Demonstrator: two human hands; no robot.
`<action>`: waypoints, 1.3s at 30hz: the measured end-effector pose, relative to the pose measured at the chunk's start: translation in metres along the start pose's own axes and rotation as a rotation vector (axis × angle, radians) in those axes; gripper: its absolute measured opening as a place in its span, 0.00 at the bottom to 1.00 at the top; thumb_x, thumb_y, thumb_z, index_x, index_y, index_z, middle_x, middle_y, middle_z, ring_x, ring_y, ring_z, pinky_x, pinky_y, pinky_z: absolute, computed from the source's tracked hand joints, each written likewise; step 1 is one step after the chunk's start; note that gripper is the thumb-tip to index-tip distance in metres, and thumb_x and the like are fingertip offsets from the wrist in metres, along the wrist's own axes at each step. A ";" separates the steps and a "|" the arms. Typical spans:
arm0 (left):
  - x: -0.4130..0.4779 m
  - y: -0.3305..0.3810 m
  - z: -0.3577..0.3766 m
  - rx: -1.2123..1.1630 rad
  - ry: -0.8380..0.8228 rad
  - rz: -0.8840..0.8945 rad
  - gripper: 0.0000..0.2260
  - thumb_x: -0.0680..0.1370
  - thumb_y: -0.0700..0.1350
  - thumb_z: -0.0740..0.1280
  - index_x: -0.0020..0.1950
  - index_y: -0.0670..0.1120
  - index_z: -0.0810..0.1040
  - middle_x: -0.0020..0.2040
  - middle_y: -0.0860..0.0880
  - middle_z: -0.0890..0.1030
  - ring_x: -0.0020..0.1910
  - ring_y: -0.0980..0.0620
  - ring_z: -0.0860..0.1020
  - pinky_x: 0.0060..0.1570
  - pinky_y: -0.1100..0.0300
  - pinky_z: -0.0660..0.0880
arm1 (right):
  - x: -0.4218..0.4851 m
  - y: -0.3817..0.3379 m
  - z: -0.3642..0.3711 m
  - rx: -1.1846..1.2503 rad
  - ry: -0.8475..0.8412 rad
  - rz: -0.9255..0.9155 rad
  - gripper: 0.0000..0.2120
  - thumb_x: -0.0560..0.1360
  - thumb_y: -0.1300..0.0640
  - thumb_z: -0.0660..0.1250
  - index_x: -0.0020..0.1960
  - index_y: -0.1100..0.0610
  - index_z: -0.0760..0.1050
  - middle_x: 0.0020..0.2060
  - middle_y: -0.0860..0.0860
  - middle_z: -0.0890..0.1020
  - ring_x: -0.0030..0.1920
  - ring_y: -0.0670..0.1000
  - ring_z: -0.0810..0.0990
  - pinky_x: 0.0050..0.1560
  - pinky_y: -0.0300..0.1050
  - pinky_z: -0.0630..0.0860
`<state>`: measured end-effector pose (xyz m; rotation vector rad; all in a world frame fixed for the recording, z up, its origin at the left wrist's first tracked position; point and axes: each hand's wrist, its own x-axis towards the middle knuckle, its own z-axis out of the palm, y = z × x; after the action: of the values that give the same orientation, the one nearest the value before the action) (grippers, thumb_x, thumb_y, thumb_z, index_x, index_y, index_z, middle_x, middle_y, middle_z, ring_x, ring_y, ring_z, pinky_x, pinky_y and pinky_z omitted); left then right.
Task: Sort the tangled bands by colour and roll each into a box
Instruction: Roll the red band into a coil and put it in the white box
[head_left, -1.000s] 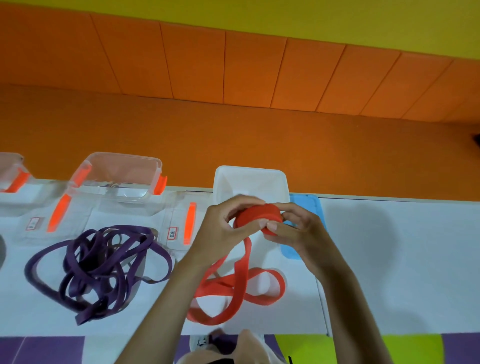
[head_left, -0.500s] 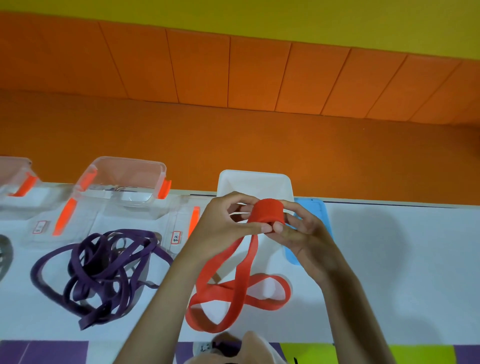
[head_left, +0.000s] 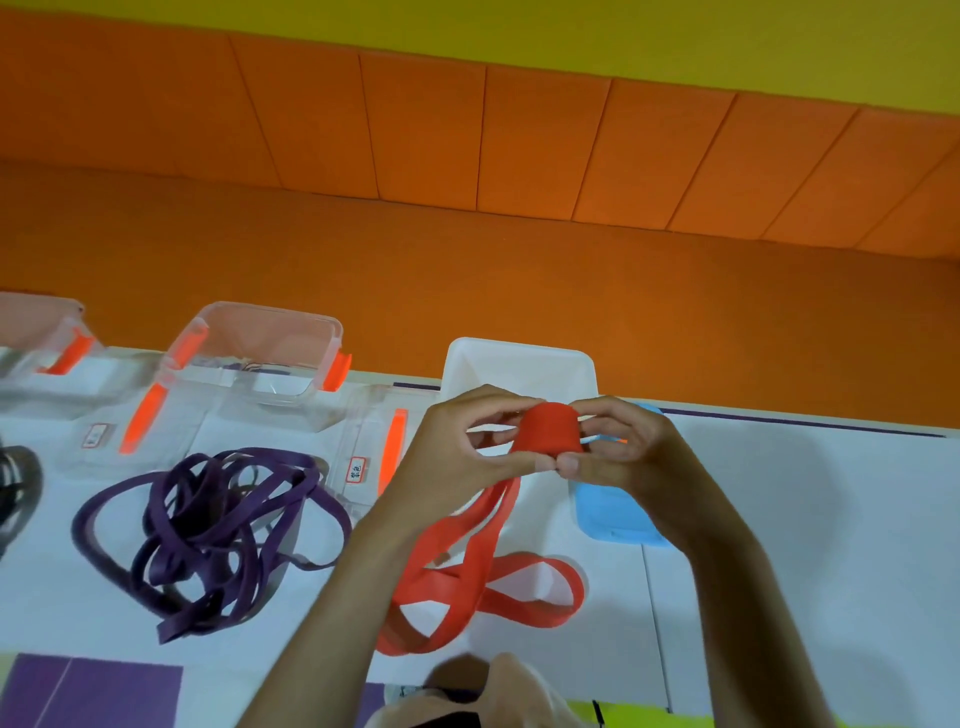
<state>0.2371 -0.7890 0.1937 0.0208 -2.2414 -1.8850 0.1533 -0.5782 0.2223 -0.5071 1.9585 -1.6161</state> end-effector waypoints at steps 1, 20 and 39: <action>0.001 -0.001 0.000 -0.046 -0.008 -0.005 0.24 0.71 0.47 0.84 0.66 0.52 0.84 0.60 0.56 0.85 0.62 0.51 0.84 0.62 0.56 0.82 | 0.000 0.001 -0.001 0.058 -0.001 0.012 0.19 0.67 0.51 0.83 0.55 0.41 0.83 0.50 0.49 0.89 0.52 0.50 0.88 0.48 0.36 0.82; 0.010 -0.010 0.051 0.127 0.125 0.053 0.20 0.74 0.52 0.81 0.64 0.59 0.81 0.62 0.62 0.84 0.64 0.57 0.82 0.63 0.66 0.78 | 0.011 0.022 -0.039 0.224 -0.091 0.028 0.20 0.69 0.60 0.84 0.58 0.49 0.83 0.54 0.56 0.88 0.55 0.56 0.88 0.51 0.43 0.84; -0.017 -0.013 0.082 0.078 0.190 0.069 0.17 0.75 0.41 0.79 0.63 0.51 0.87 0.61 0.52 0.85 0.64 0.47 0.83 0.65 0.57 0.79 | -0.018 0.042 -0.057 0.297 -0.130 0.148 0.23 0.68 0.57 0.84 0.60 0.44 0.84 0.56 0.55 0.87 0.56 0.58 0.88 0.58 0.50 0.84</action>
<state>0.2381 -0.7087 0.1658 0.1281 -2.1579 -1.6838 0.1338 -0.5145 0.1920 -0.3318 1.5868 -1.6958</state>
